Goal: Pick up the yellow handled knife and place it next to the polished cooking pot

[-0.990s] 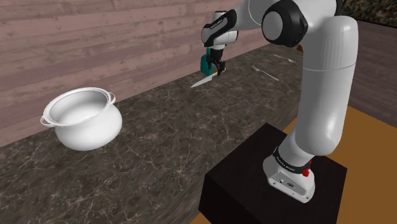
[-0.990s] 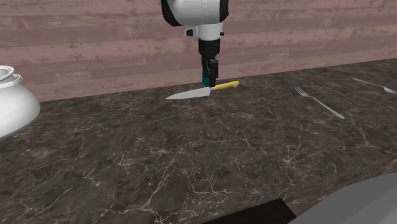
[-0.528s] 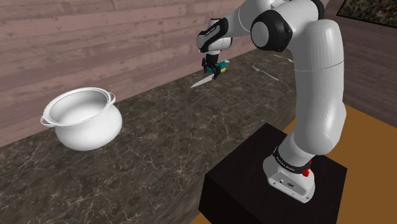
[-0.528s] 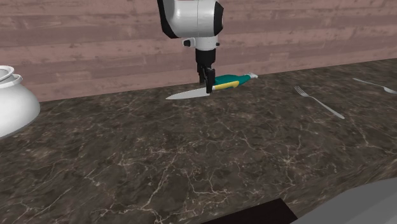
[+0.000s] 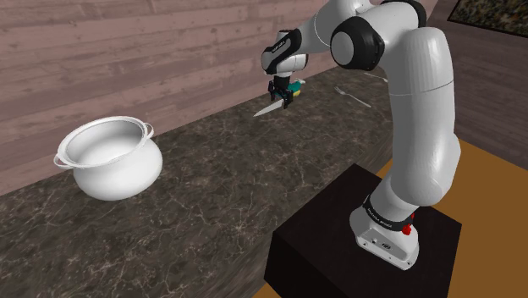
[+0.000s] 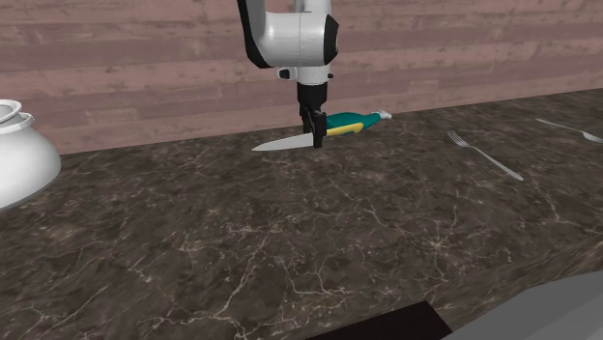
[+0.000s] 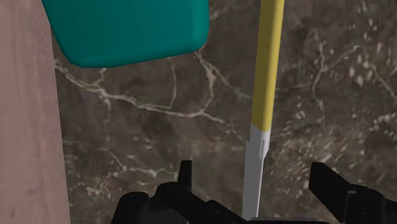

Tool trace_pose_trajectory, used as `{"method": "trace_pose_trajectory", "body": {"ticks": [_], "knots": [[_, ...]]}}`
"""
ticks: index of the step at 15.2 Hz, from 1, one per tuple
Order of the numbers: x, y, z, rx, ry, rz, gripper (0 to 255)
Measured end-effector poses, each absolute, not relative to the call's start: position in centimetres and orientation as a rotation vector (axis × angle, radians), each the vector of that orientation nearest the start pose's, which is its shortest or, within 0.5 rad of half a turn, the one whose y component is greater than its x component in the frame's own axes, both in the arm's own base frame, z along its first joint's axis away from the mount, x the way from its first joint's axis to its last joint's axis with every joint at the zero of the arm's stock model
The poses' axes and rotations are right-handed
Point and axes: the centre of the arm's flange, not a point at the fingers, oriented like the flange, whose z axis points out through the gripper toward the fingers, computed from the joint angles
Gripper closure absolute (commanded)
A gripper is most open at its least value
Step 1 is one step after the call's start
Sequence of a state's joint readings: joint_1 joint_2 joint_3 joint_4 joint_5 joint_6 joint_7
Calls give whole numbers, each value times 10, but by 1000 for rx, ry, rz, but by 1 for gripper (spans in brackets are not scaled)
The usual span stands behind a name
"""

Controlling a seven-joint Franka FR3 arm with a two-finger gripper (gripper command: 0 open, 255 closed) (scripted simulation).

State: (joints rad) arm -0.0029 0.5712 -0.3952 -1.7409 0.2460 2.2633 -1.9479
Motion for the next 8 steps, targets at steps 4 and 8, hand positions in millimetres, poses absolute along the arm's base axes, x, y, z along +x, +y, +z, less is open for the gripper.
{"method": "trace_pose_trajectory", "body": {"ticks": [4,8], "knots": [[625,-229,269,-2361,-2090,28,255],[625,-229,269,-2362,-2090,28,255]]}}
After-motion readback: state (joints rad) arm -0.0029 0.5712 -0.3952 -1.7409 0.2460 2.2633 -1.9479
